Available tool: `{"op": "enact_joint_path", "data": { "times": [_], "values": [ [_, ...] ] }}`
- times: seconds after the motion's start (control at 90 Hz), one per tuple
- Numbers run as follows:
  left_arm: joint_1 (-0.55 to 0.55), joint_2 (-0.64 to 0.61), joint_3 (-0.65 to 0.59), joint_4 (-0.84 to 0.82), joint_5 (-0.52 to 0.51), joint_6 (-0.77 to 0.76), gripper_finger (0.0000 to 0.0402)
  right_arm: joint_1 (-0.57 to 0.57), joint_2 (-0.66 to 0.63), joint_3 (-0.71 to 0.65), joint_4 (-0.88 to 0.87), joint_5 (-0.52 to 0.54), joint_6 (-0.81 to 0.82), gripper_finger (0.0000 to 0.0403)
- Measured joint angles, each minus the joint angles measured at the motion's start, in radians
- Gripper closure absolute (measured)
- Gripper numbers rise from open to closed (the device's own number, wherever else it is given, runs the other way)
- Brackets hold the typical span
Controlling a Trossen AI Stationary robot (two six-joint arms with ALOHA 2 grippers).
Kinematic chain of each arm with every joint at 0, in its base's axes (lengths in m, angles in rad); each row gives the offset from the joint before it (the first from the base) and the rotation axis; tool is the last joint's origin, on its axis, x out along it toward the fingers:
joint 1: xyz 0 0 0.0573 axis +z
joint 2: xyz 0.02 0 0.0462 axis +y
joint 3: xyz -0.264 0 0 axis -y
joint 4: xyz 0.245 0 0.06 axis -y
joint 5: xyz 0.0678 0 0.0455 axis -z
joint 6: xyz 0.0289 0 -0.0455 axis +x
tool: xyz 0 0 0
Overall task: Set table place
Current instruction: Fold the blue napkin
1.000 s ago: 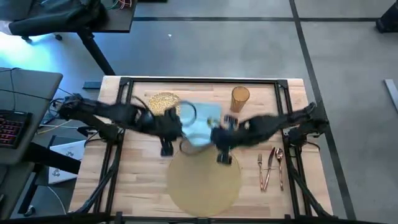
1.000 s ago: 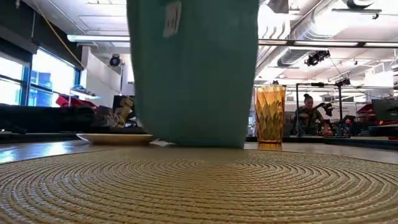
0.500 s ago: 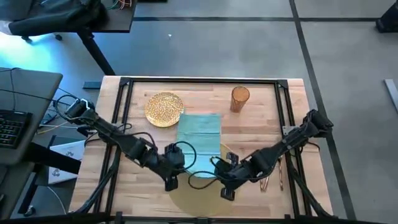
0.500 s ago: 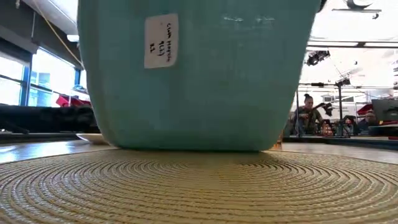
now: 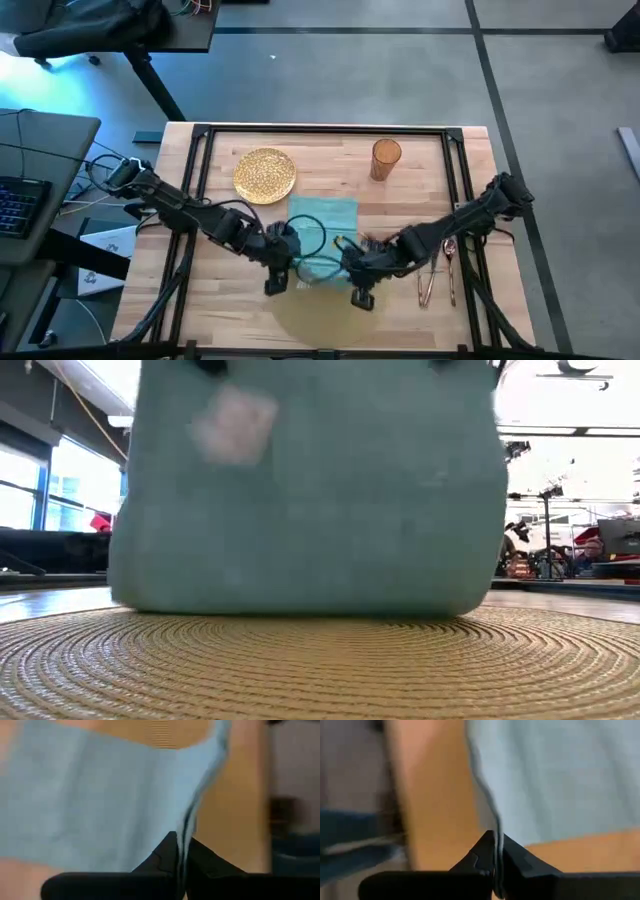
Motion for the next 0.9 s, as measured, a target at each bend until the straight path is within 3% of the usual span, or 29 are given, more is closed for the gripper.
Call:
{"op": "enact_joint_path", "data": {
  "times": [0.144,0.278,0.644,0.9],
  "values": [
    [0.084,0.000,-0.023,0.014,-0.116,0.122,0.0402,-0.098,0.002,-0.008,-0.084,0.045,-0.019,0.0403],
    [0.179,0.000,-0.091,0.086,-0.153,0.273,0.0402,-0.188,0.004,-0.051,-0.076,0.047,-0.075,0.0403],
    [0.390,0.000,-0.293,0.346,0.011,0.478,0.0402,-0.372,0.006,-0.193,0.009,0.052,-0.111,0.0403],
    [0.448,0.018,-0.333,0.427,0.029,0.500,0.0401,-0.444,0.006,-0.243,0.078,0.043,-0.185,0.0403]
  ]
}}
